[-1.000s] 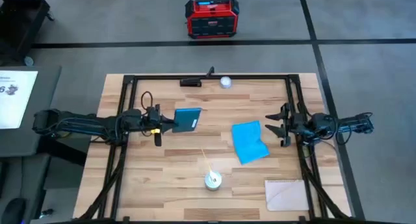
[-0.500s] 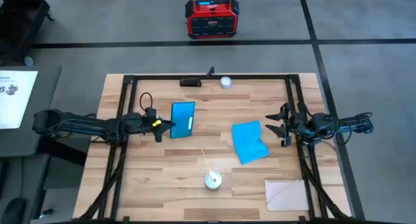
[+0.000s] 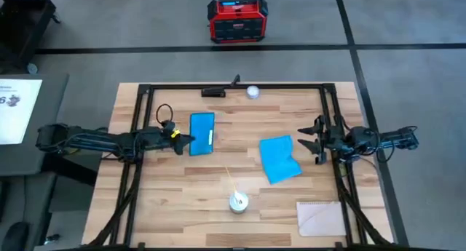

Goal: Apply microfiber cloth
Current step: Wipe the back of the black tablet using the blue microfiber cloth

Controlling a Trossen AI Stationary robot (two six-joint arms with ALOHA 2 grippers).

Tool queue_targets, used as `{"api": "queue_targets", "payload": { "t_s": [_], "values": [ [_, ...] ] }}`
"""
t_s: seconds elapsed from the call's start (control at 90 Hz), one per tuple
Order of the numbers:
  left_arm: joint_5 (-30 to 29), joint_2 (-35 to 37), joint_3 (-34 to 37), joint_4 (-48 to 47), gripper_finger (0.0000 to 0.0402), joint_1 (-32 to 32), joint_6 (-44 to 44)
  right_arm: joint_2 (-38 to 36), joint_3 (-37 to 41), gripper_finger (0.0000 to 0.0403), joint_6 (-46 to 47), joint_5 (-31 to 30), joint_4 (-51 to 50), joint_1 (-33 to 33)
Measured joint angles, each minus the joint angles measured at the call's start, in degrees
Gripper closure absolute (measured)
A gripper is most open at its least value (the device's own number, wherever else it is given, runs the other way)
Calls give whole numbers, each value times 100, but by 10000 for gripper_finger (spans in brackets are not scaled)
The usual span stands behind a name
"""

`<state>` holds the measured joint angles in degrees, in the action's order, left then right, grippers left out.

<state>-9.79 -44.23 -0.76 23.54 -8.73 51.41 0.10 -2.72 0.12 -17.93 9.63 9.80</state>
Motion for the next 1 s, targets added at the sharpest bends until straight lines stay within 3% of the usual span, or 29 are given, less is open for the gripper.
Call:
{"api": "queue_targets", "payload": {
  "t_s": [0.422,1.0],
  "values": [
    [-255,0,7,-1117,344,-15,1062,0,0,231,-11,4,8,0],
    [-177,-4,14,-1781,278,-15,1144,0,0,231,-9,4,-28,0]
  ]
}}
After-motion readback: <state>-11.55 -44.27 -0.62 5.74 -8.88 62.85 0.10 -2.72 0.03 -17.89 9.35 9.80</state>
